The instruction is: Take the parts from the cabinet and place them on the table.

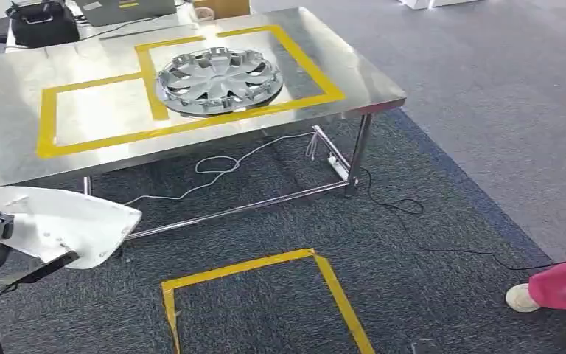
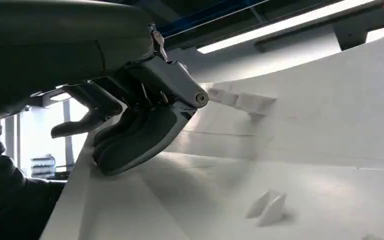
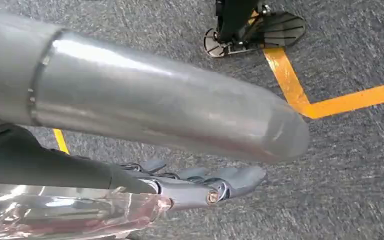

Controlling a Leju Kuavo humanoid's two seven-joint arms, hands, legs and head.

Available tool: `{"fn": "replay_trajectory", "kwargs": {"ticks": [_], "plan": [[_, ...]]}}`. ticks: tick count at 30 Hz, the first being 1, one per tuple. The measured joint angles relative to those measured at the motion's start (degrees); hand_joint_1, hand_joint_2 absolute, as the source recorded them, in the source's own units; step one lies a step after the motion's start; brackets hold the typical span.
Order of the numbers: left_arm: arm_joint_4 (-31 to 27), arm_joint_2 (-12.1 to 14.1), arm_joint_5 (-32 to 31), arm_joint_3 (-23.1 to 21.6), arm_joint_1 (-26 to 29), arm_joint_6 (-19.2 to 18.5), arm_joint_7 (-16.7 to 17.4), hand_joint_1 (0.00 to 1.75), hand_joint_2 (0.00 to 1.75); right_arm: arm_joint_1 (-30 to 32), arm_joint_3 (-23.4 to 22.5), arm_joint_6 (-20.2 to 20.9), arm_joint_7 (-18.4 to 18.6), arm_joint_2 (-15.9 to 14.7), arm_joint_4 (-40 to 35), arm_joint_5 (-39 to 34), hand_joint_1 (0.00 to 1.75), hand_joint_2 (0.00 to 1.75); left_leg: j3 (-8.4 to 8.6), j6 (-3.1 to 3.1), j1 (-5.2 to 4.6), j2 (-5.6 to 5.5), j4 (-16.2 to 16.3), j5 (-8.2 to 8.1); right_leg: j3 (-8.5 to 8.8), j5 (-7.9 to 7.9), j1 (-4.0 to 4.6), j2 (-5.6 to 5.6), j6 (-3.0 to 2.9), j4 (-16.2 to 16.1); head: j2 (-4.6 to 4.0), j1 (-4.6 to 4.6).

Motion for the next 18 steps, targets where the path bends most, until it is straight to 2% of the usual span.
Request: {"fn": "replay_trajectory", "kwargs": {"ticks": [2,3,6,18], "plan": [[0.0,0.0,0.0,0.0,0.0,0.0,0.0,1.75,1.75,0.0,-0.1,0.0,0.0,0.0,0.0,0.0,0.0,0.0,0.0,-1.46,0.17,0.0,-0.2,0.04,-0.11,-0.04,0.1,-0.06,-0.14,0.1,0.0,0.0],[0.0,0.0,0.0,0.0,0.0,0.0,0.0,1.75,1.75,0.0,-0.1,0.0,0.0,0.0,0.0,0.0,0.0,0.0,-0.02,-1.74,0.23,0.0,-0.2,0.03,-0.12,-0.01,0.18,-0.07,-0.3,0.1,0.0,0.04],[0.0,0.0,0.0,0.0,0.0,0.0,0.0,1.75,1.75,0.0,-0.2,0.0,0.0,0.0,0.0,0.0,0.0,0.0,-0.05,-1.89,0.25,0.0,-0.2,0.04,-0.1,0.02,0.2,-0.07,-0.33,0.1,0.0,0.02],[0.0,0.0,1.5,0.0,-0.2,0.1,0.0,1.75,1.75,-0.1,-0.7,0.0,-0.3,0.0,0.0,0.0,0.0,0.0,-0.09,-1.85,0.01,0.0,-0.2,0.05,-0.06,0.19,-0.1,-0.06,-0.13,0.0,0.0,0.02]]}}
